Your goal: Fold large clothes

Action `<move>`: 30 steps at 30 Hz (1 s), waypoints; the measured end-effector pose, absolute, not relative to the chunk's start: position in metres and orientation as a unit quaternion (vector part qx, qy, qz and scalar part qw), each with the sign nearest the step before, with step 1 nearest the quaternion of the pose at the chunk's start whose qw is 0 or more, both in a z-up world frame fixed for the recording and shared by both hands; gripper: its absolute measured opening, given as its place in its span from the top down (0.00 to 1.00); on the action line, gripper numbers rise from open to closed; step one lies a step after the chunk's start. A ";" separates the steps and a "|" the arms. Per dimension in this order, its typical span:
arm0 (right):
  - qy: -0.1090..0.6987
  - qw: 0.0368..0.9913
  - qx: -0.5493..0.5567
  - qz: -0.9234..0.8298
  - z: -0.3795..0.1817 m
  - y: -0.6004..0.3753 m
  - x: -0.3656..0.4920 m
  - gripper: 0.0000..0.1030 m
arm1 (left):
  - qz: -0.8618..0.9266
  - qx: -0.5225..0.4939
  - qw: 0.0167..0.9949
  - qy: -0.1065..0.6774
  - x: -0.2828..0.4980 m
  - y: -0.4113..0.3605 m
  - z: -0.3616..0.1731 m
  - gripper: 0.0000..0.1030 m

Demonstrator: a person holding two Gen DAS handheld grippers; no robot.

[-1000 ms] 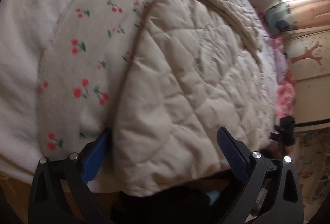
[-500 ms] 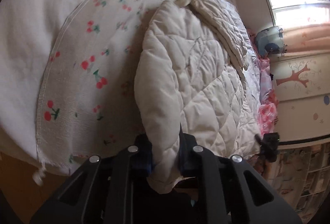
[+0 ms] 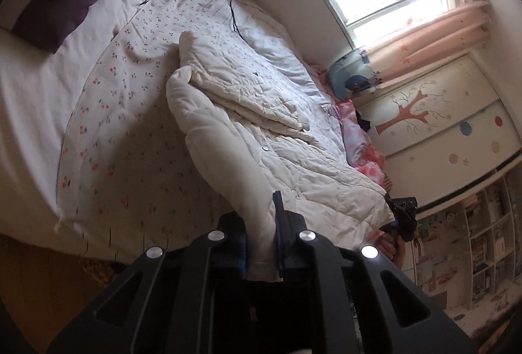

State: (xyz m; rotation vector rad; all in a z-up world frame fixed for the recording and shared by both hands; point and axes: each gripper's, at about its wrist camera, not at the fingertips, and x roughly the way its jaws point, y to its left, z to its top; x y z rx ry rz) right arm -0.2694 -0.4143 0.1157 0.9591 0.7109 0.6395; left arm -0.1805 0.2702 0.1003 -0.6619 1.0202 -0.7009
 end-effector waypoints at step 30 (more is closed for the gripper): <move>0.471 0.773 0.402 0.137 -0.050 -0.427 0.015 0.95 | -0.183 -0.160 0.815 0.527 0.097 0.067 -0.033 0.42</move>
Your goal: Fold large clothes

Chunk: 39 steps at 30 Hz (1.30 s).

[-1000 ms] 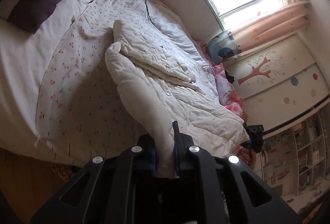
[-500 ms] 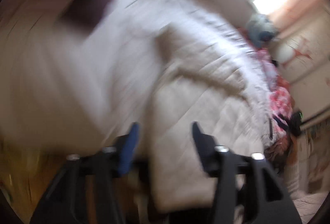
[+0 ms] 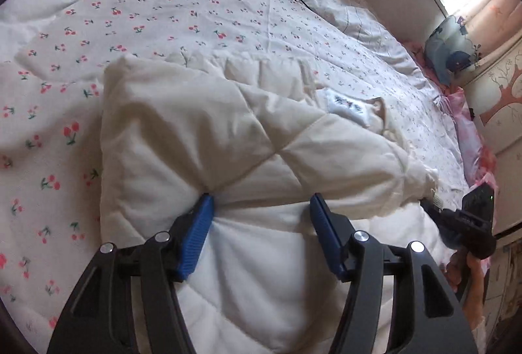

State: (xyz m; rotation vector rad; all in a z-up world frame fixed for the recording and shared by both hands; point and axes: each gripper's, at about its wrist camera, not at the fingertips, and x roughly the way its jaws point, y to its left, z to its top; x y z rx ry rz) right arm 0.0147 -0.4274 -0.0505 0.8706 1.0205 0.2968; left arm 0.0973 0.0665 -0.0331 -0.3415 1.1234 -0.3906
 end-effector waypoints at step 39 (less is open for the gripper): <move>0.383 0.687 0.492 0.373 -0.023 -0.417 -0.341 0.79 | -0.350 -0.392 0.672 0.522 -0.236 0.233 -0.057 0.84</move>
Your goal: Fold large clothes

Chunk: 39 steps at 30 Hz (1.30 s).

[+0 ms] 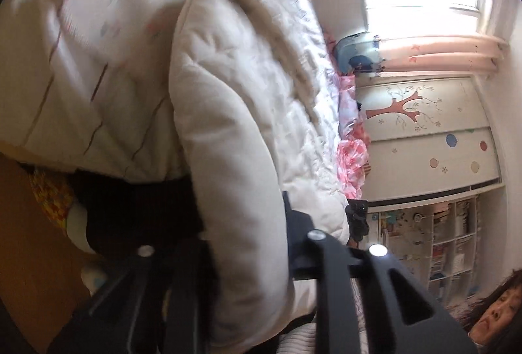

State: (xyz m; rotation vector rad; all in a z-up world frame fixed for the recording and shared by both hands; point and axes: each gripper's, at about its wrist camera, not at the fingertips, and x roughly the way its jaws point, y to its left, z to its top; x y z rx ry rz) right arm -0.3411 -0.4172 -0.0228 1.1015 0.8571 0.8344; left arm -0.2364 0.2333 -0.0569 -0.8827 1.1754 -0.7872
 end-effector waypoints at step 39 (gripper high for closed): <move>0.240 0.693 0.515 0.443 0.030 -0.424 -0.398 0.85 | -0.399 -0.360 0.721 0.437 -0.285 0.230 0.039 0.90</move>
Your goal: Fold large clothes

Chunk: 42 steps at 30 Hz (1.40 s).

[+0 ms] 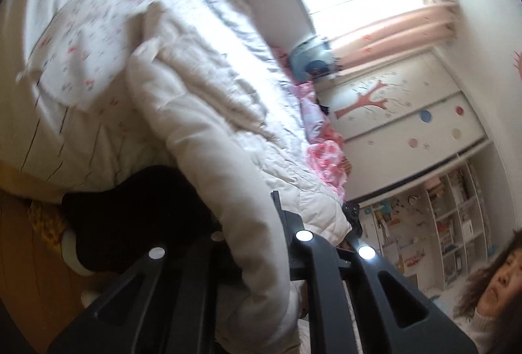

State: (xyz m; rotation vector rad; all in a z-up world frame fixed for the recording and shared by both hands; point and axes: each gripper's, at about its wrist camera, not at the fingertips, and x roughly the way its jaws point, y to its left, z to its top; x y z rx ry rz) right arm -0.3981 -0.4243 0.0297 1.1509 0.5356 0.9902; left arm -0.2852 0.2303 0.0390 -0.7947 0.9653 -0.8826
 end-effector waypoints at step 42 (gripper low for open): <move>0.325 0.704 0.599 0.199 -0.080 -0.474 0.033 0.85 | -0.192 -0.509 0.724 0.424 0.103 0.211 -0.065 0.89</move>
